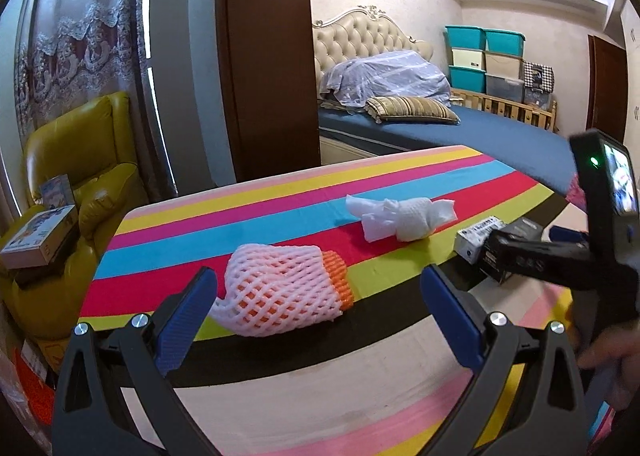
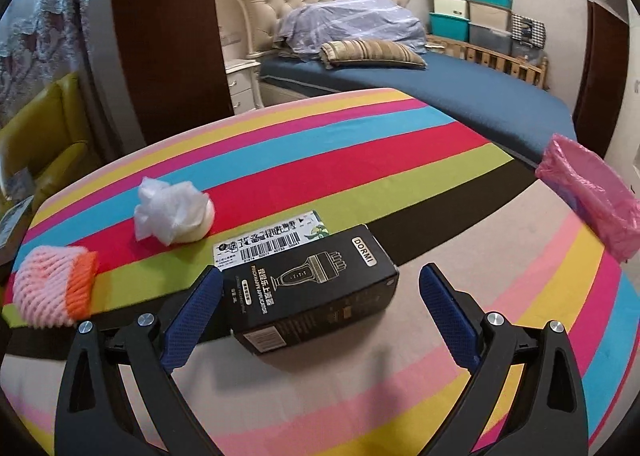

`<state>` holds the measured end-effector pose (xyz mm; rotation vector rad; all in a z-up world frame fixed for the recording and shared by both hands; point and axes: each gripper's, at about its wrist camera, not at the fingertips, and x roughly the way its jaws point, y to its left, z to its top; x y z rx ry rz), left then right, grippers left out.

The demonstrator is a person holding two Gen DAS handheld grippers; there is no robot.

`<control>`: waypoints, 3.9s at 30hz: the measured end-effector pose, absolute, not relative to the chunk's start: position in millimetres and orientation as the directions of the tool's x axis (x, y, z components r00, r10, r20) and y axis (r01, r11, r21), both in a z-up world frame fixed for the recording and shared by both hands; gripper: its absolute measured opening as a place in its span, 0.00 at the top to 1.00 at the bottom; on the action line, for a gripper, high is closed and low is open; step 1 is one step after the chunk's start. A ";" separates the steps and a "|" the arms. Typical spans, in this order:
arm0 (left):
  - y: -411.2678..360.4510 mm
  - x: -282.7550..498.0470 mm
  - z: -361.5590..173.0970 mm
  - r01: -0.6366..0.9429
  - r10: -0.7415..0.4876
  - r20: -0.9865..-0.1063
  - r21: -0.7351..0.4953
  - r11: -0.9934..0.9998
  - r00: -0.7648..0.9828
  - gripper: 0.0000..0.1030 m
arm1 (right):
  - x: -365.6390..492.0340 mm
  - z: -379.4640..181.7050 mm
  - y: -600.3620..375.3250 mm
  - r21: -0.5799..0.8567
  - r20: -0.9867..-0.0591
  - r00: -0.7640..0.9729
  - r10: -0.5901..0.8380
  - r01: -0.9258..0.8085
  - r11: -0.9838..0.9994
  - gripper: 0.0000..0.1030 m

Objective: Collect trash
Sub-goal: 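Grasp the black DORMI box with the right gripper while the left gripper grasps the white medicine box, then carry both boxes over the pink wastebasket and open both grippers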

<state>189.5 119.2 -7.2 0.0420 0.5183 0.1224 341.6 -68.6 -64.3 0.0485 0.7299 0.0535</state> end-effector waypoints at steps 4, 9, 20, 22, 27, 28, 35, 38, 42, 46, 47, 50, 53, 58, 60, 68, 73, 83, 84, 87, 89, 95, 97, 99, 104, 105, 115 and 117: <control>117.4 190.5 -7.2 -0.095 0.120 -0.494 0.076 0.993 0.861 0.04 | 349.5 -66.1 -62.9 0.032 -0.682 0.730 0.046 -0.033 0.999 0.10; 110.7 191.1 -7.1 -0.093 0.113 -0.499 0.065 0.994 0.859 0.04 | 345.8 -61.7 -64.5 0.037 -0.666 0.743 0.068 -0.059 0.998 0.10; 89.9 199.3 -9.0 -0.073 0.100 -0.510 0.073 0.995 0.854 0.04 | 339.4 -69.0 -108.8 -0.002 -0.723 0.690 0.031 -0.048 0.999 0.10; 84.2 209.3 -12.0 -0.058 0.074 -0.531 0.047 0.997 0.844 0.04 | 334.1 -70.1 -131.3 0.019 -0.735 0.677 0.029 -0.022 1.000 0.10; 62.2 234.9 -20.2 -0.004 0.013 -0.567 0.018 1.000 0.823 0.04 | 324.0 -76.4 -185.7 0.090 -0.753 0.656 0.049 0.028 0.996 0.10; 56.8 241.7 -22.9 0.007 0.003 -0.582 0.014 1.000 0.813 0.04 | 323.3 -77.6 -191.0 0.095 -0.755 0.654 0.051 0.033 0.995 0.10; 31.0 264.9 -36.1 0.056 -0.048 -0.635 -0.007 0.998 0.771 0.04 | 327.0 -80.3 -215.5 0.150 -0.742 0.663 0.095 0.026 0.988 0.10; 26.2 271.7 -41.1 0.074 -0.063 -0.650 -0.011 0.997 0.757 0.04 | 332.5 -78.5 -208.6 0.149 -0.730 0.671 0.128 -0.026 0.988 0.20; 23.5 284.2 -48.0 0.091 -0.090 -0.672 -0.034 0.995 0.735 0.05 | 338.0 -83.1 -207.6 0.158 -0.749 0.646 0.150 -0.047 0.986 0.33; 15.4 298.2 -54.4 0.132 -0.100 -0.700 -0.008 0.991 0.707 0.06 | 334.6 -84.4 -213.4 0.178 -0.740 0.643 0.196 -0.095 0.980 0.60; 13.1 301.3 -55.5 0.149 -0.106 -0.707 -0.001 0.989 0.700 0.10 | 331.6 -83.5 -216.2 0.185 -0.730 0.651 0.207 -0.103 0.977 0.60; 3.3 319.1 -61.6 0.243 -0.156 -0.736 0.012 0.970 0.658 0.18 | 329.0 -83.1 -219.8 0.198 -0.721 0.655 0.227 -0.120 0.973 0.60; -2.6 335.0 -67.5 0.291 -0.172 -0.761 0.023 0.956 0.626 0.21 | 327.6 -84.0 -222.2 0.211 -0.717 0.654 0.240 -0.124 0.970 0.60; -12.6 358.7 -71.1 0.355 -0.205 -0.779 0.025 0.935 0.593 0.21 | 326.5 -84.1 -224.9 0.208 -0.715 0.659 0.235 -0.120 0.971 0.60; -21.0 364.1 -73.8 0.392 -0.222 -0.790 0.026 0.919 0.572 0.28 | 327.1 -85.4 -228.0 0.211 -0.721 0.654 0.230 -0.109 0.971 0.60; -37.4 329.1 -55.3 0.429 -0.269 -0.725 0.041 0.902 0.634 0.64 | 321.7 -86.1 -239.7 0.193 -0.717 0.670 0.194 -0.077 0.978 0.60; -43.6 308.2 -41.3 0.404 -0.271 -0.675 0.044 0.914 0.686 0.64 | 319.9 -83.5 -243.3 0.193 -0.703 0.685 0.192 -0.076 0.978 0.60; -85.9 285.7 -27.8 0.422 -0.305 -0.602 0.059 0.904 0.738 0.63 | 310.6 -66.9 -266.7 0.154 -0.645 0.753 0.129 -0.037 0.987 0.60; -88.1 286.4 -26.9 0.422 -0.308 -0.598 0.056 0.905 0.740 0.63 | 310.1 -65.2 -271.3 0.154 -0.639 0.759 0.123 -0.030 0.988 0.59; -99.5 291.0 -24.3 0.428 -0.317 -0.591 0.053 0.902 0.741 0.63 | 308.2 -60.6 -287.1 0.153 -0.622 0.777 0.097 -0.001 0.988 0.60; -110.8 295.0 -22.7 0.442 -0.328 -0.589 0.055 0.896 0.739 0.63 | 305.3 -57.4 -300.8 0.159 -0.610 0.788 0.081 0.022 0.987 0.59; -149.7 306.2 -14.6 0.506 -0.385 -0.571 0.064 0.860 0.726 0.63 | 297.4 -51.7 -341.1 0.168 -0.583 0.812 0.023 0.093 0.981 0.59; -165.2 311.7 -12.0 0.528 -0.407 -0.566 0.058 0.847 0.717 0.63 | 294.8 -50.3 -354.2 0.171 -0.572 0.820 0.007 0.111 0.979 0.59; -180.8 316.4 -9.1 0.550 -0.431 -0.561 0.052 0.833 0.706 0.63 | 292.3 -48.2 -370.0 0.169 -0.564 0.826 -0.016 0.134 0.977 0.59; -225.3 332.7 -1.6 0.606 -0.486 -0.547 0.051 0.794 0.682 0.63 | 295.2 -44.3 -404.0 0.154 -0.552 0.832 -0.060 0.172 0.973 0.59; -232.6 335.8 -0.8 0.614 -0.494 -0.545 0.048 0.788 0.677 0.63 | 296.9 -43.7 -411.6 0.156 -0.550 0.833 -0.063 0.176 0.972 0.59; -308.0 379.3 2.0 0.670 -0.568 -0.553 -0.024 0.742 0.610 0.63 | 328.7 -42.8 -472.6 0.131 -0.534 0.841 -0.091 0.189 0.973 0.59; -322.2 387.4 0.0 0.673 -0.571 -0.559 -0.032 0.739 0.601 0.63 | 338.4 -44.5 -481.6 0.127 -0.530 0.843 -0.089 0.183 0.975 0.59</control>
